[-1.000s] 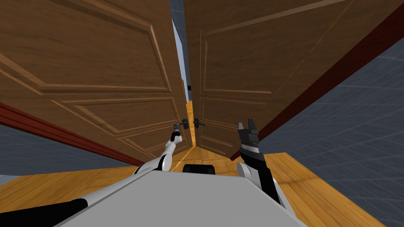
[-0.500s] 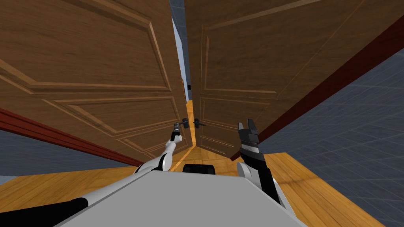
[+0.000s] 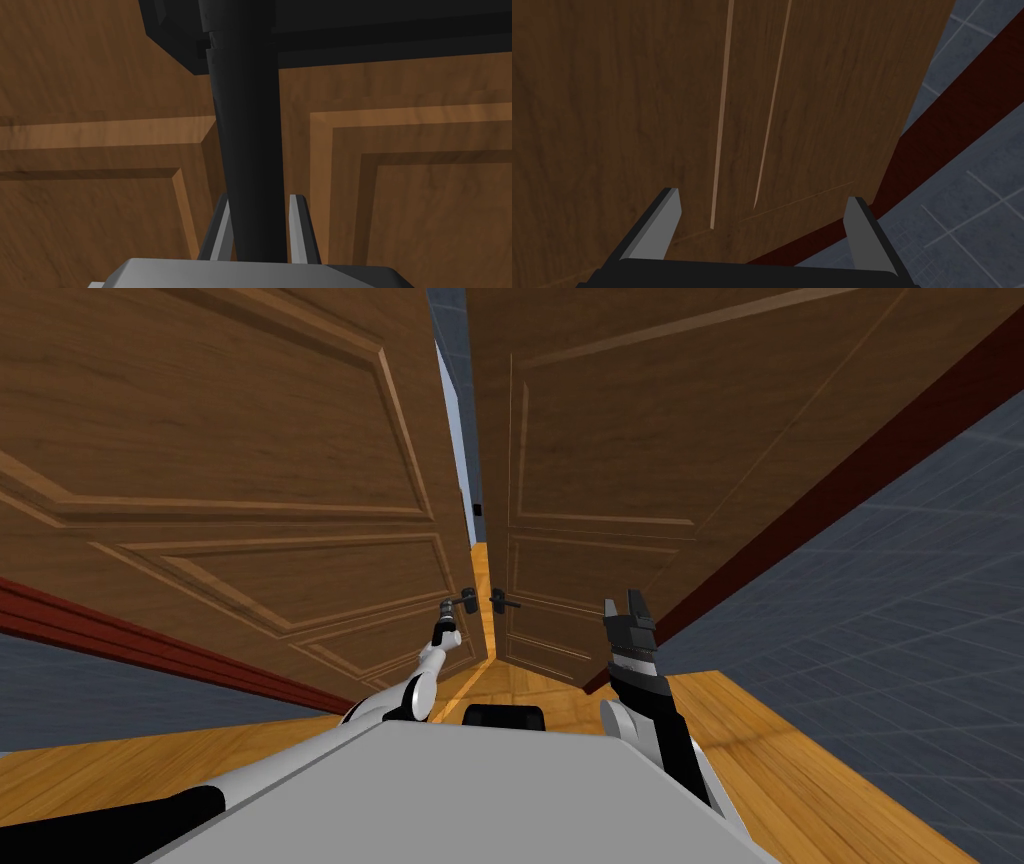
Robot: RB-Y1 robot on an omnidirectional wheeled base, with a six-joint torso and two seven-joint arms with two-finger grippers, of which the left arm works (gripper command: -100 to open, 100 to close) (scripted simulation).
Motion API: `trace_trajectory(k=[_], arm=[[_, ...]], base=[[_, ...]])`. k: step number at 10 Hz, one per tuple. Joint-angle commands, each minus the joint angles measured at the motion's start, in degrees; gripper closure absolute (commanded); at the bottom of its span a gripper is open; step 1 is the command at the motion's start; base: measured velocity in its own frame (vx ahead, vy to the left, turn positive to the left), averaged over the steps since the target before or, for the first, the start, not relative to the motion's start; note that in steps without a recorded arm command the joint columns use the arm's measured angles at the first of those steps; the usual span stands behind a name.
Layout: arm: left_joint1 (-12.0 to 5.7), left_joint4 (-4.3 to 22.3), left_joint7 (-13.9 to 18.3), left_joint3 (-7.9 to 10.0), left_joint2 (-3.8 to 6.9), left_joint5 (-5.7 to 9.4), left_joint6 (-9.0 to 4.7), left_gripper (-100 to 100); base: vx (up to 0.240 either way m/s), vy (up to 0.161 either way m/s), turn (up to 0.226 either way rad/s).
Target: Push the door open
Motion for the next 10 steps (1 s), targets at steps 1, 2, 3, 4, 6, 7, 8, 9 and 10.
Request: trace_trajectory(k=[1, 2, 3, 4, 6, 7, 8, 9, 10], arm=[[0.4, -1.66, 0.06, 0.59, 1.24, 0.12, -0.8, 100], [0.08, -1.55, -0.94, 2.01, 1.36, 0.55, -1.41, 100], [0.08, -2.97, -0.94, 2.01, 1.36, 0.55, -0.55, 100], [0.08, -1.94, -0.94, 2.01, 1.36, 0.55, -0.73, 100], [0.08, -1.55, -0.94, 2.01, 1.36, 0.55, -1.41, 100], [0.08, -1.55, -0.94, 2.01, 1.36, 0.55, -1.41, 100], [0.08, -1.55, -0.94, 2.01, 1.36, 0.55, -1.41, 100], [0.08, -1.55, -0.94, 2.01, 1.36, 0.55, -1.41, 100], [0.08, -1.55, -0.94, 2.01, 1.36, 0.55, -1.41, 100]], base=[[0.004, 0.002, 0.014], [0.012, 0.031, -0.114], [0.013, 0.048, -0.057], [0.007, 0.032, 0.006], [0.014, 0.007, 0.011], [0.003, -0.007, -0.01], [-0.001, -0.006, 0.023], [-0.001, -0.007, -0.007], [-0.006, 0.0, -0.003]])
